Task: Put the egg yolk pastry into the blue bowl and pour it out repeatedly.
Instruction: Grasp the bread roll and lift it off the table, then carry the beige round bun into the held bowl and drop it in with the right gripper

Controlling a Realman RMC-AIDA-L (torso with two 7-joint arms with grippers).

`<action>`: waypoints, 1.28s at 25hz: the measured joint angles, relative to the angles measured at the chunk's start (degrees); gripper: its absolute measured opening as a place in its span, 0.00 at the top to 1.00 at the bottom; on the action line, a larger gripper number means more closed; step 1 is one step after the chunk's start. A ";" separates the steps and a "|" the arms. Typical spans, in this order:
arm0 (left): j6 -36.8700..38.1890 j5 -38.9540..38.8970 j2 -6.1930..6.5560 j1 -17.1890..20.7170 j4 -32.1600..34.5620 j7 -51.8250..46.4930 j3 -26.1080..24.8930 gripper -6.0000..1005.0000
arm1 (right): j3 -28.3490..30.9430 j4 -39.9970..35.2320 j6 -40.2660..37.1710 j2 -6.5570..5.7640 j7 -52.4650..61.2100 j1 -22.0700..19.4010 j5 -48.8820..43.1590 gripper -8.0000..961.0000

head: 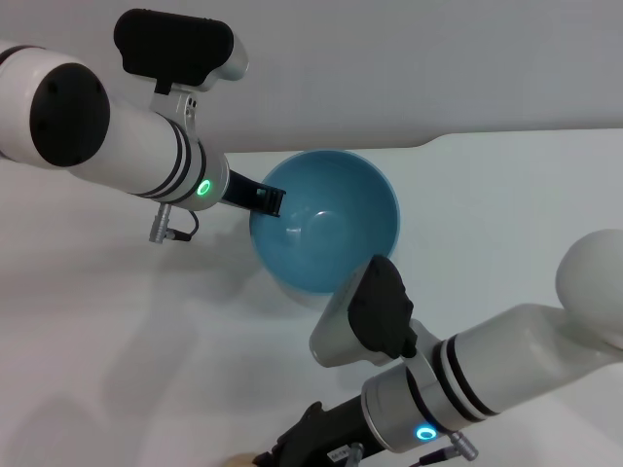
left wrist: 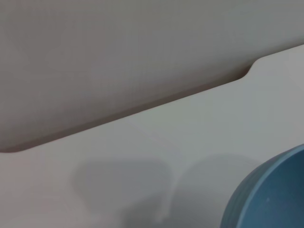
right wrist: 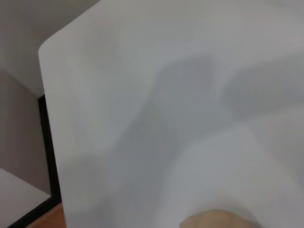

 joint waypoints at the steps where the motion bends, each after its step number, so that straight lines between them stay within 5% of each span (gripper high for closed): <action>1: -0.01 0.00 0.00 0.00 0.00 0.00 0.00 0.99 | 0.16 -0.47 -0.11 -0.08 -0.23 -0.31 0.00 0.66; 8: -0.43 0.03 0.07 0.04 0.00 0.03 0.00 0.99 | 2.71 -5.72 -2.85 -1.04 -0.65 -2.76 -0.64 0.89; 13: -1.20 0.20 0.18 -0.05 0.00 0.05 0.01 0.99 | 11.57 -15.69 -11.14 -1.38 -3.13 -8.65 -4.39 0.98; 20: -4.95 0.43 0.26 -0.80 0.00 0.09 -0.15 0.99 | 25.42 -30.26 -16.66 -0.88 -3.44 -17.76 -14.28 0.99; 32: -12.26 -0.03 -0.01 -1.71 0.43 0.09 1.37 0.99 | 36.30 -28.91 -16.33 -1.11 -7.95 -18.26 -16.17 0.99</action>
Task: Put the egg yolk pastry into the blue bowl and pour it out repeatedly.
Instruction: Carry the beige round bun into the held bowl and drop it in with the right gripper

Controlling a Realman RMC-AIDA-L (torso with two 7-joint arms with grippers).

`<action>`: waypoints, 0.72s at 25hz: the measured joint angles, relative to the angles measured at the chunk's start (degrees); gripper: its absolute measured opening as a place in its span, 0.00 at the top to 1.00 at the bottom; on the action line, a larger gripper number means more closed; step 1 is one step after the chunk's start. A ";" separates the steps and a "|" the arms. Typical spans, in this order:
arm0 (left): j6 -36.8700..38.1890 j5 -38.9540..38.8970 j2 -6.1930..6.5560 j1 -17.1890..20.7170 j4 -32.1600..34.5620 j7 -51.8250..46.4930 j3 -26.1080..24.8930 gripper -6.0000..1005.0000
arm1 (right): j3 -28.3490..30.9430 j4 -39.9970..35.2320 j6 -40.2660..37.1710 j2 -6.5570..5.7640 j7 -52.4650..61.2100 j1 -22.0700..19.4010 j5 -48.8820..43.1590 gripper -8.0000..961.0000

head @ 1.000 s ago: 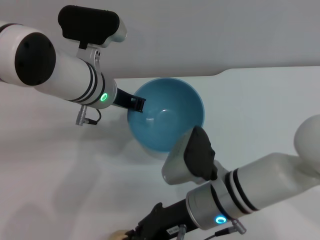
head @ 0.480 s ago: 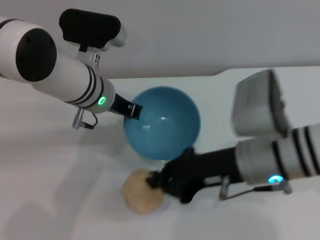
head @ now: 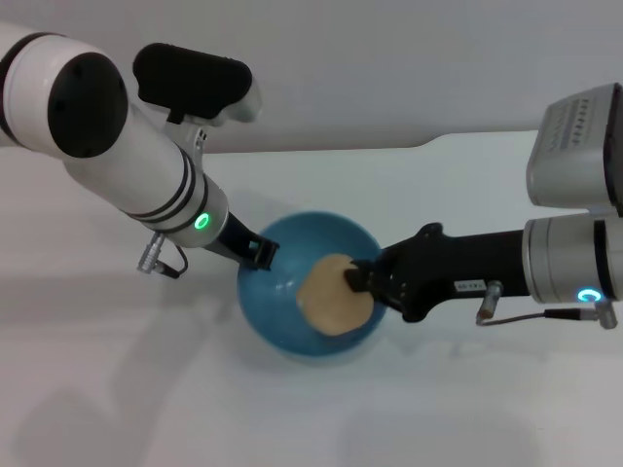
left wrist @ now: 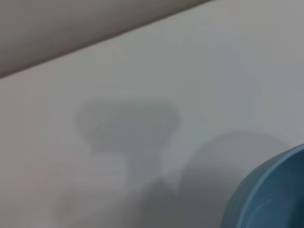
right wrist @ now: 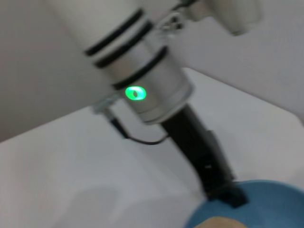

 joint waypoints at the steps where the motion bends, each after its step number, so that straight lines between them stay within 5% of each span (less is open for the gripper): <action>1: -0.67 -0.03 -0.04 0.00 0.31 0.00 0.36 0.99 | 0.36 0.58 0.76 0.00 -0.01 0.18 -0.70 0.99; 8: -3.61 -1.06 -0.14 0.31 4.10 0.01 2.16 0.99 | 0.98 3.90 4.87 0.00 -1.75 0.80 -1.56 0.99; 18: -4.64 -3.13 0.01 0.71 7.56 0.16 4.37 0.99 | 0.47 4.89 1.13 -0.13 -2.53 2.92 -1.47 0.76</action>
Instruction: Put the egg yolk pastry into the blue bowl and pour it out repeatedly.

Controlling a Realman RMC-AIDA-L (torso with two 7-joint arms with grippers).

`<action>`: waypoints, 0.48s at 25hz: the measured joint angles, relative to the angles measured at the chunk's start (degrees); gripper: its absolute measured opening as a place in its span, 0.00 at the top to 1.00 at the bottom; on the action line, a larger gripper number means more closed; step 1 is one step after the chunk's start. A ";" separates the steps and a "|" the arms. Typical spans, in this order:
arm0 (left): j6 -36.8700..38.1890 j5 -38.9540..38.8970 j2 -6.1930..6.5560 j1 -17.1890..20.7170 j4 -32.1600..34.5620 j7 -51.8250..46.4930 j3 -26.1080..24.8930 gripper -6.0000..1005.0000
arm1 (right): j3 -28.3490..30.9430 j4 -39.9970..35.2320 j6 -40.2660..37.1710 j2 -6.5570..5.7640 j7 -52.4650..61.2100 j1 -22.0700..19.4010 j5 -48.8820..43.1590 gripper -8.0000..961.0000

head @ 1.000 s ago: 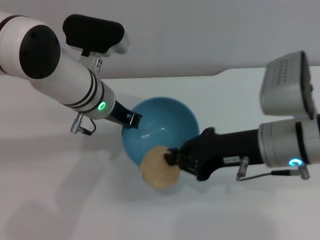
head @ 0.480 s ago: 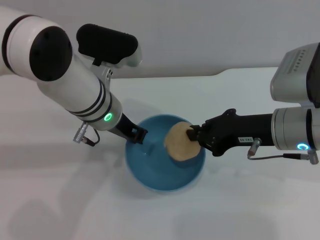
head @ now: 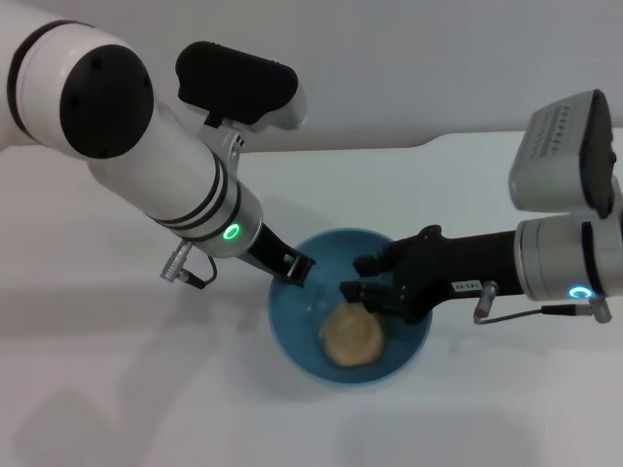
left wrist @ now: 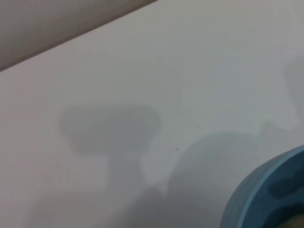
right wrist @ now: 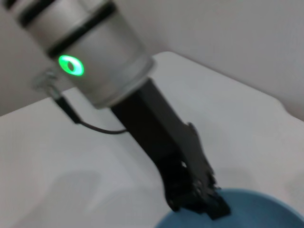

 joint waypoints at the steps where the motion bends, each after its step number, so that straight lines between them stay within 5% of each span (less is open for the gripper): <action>1: -0.05 0.01 0.00 0.01 0.09 0.00 0.10 0.99 | 0.37 -0.60 -0.84 -0.05 0.00 -0.02 -0.01 0.72; 6: 1.12 0.02 0.05 0.86 0.17 0.01 0.29 0.99 | 5.45 -6.90 -2.41 0.18 1.11 -3.90 0.23 0.59; 12: 5.04 0.00 0.15 2.99 1.95 0.27 0.73 0.99 | 19.30 -10.75 -2.53 0.70 1.75 -11.28 6.50 0.50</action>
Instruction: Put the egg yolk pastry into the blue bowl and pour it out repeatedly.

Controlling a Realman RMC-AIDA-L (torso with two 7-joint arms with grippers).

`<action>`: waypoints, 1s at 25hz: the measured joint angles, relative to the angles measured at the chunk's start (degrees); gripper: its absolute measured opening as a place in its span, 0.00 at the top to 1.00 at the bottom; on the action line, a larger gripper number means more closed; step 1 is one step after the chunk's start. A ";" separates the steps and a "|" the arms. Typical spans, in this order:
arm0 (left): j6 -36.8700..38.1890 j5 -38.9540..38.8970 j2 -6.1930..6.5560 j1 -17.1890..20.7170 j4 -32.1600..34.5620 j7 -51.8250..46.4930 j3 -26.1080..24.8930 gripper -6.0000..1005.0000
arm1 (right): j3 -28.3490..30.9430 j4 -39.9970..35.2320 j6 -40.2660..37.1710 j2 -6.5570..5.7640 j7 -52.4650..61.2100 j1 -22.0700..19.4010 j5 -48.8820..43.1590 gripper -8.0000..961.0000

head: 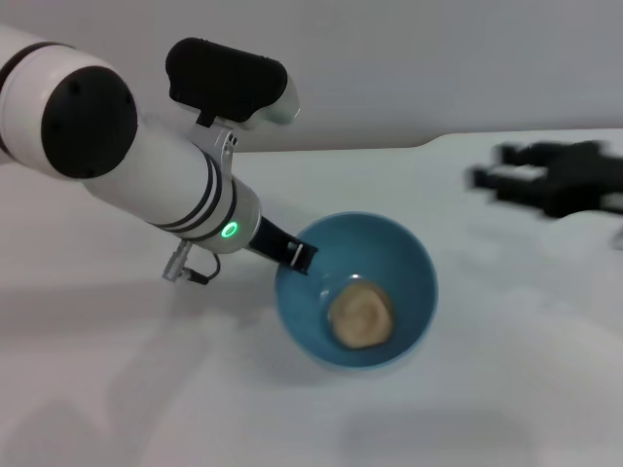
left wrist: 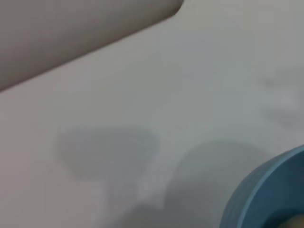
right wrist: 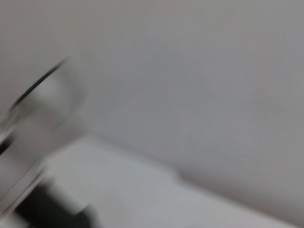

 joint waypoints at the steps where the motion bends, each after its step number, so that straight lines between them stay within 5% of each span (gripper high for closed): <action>1: 1.08 0.00 -0.06 0.69 0.88 0.45 0.35 0.99 | 2.88 1.08 -0.20 -0.09 -0.46 -1.00 2.22 0.49; 5: 6.96 -0.43 -0.12 3.51 3.64 1.76 1.49 0.99 | 12.29 5.70 -1.70 -0.24 -5.40 -4.88 7.80 0.47; 10: 21.30 -6.45 0.15 8.96 5.77 4.74 2.94 0.99 | 16.72 12.18 -1.63 -0.25 -9.76 -6.75 8.71 0.47; 17: 51.66 -9.88 0.23 18.21 6.50 9.36 12.83 0.99 | 19.23 19.85 -1.43 -0.21 -14.14 -5.59 9.44 0.47; 25: 82.49 -6.14 0.37 23.71 2.52 9.42 23.15 0.99 | 19.58 21.14 -0.77 -0.56 -12.09 -5.17 9.02 0.47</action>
